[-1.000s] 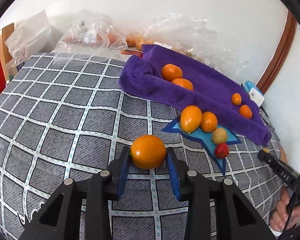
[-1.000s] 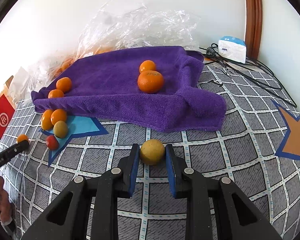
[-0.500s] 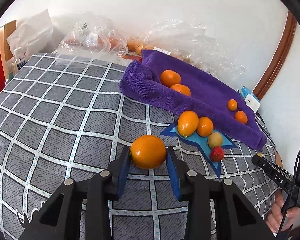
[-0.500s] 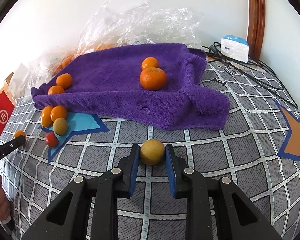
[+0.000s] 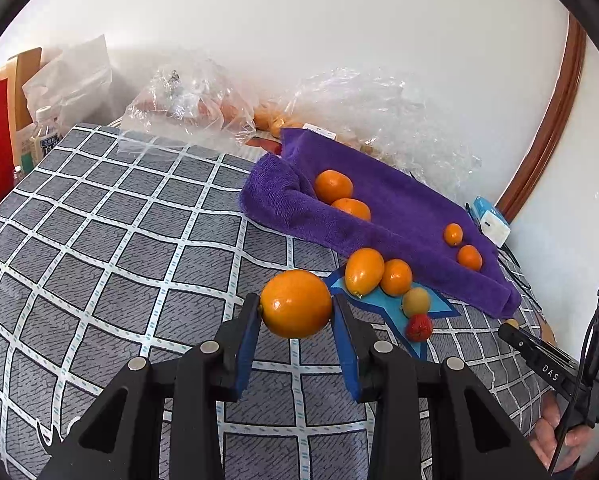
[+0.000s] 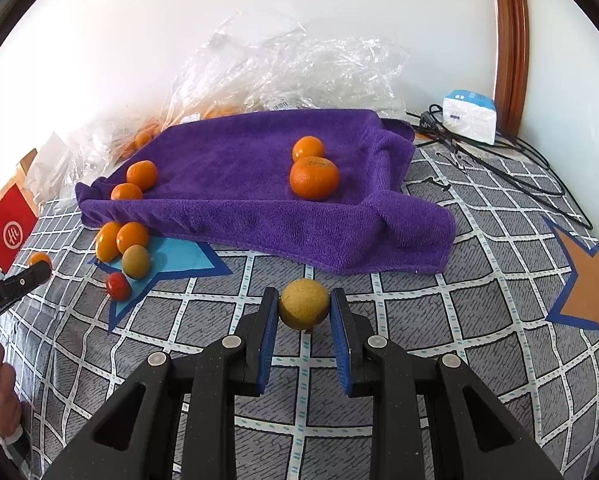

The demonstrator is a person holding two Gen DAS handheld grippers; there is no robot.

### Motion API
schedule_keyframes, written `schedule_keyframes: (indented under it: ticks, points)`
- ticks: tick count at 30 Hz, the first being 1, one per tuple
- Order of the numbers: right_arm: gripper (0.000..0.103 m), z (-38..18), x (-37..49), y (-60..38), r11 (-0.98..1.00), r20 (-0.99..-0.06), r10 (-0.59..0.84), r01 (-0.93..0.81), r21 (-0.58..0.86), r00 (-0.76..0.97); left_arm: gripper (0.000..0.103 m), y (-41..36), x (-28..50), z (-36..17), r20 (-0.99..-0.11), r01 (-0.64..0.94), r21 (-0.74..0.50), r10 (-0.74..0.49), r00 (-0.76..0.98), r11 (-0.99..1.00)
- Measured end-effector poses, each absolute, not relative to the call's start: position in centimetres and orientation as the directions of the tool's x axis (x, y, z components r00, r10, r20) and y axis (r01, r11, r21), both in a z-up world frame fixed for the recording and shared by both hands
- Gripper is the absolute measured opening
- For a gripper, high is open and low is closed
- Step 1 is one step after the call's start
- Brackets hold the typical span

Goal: Organize fruits
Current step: 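Carry both fruits over the purple towel and open both grippers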

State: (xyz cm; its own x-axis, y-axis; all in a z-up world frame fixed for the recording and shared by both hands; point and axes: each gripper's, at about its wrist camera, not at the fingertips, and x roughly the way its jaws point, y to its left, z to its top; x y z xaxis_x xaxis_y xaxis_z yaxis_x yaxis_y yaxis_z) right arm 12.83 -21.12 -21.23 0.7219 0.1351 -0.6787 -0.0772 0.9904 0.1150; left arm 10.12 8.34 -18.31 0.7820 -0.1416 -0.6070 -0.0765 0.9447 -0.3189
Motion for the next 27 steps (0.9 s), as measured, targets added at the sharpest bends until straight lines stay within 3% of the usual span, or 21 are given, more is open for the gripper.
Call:
schedule_keyframes:
  ticks: [11,20,23,27]
  points:
    - [0.026,-20.4,11.7,-19.8,0.982,-0.628,0.189,-0.163,0.1,0.755,0.034,7.4,9.4,-17.5,-0.567,-0.029,-0.291,-0.148,0.81,0.956]
    - [0.026,-20.7,11.9,-21.5,0.97,-0.63,0.235,-0.14,0.198,0.74,0.034,7.4,8.9,-17.0,-0.552,-0.04,-0.273,-0.122,0.825,0.961]
    - [0.026,-20.5,11.8,-21.5,0.974,-0.65,0.217,-0.118,0.193,0.728,0.034,7.6,8.9,-16.8,-0.576,-0.053,-0.28,-0.123,0.808,0.959]
    - [0.026,-19.3,11.8,-21.1,0.98,-0.662,0.198,-0.121,0.161,0.723,0.034,7.9,8.6,-14.7,-0.538,-0.02,-0.286,-0.143,0.831,0.958]
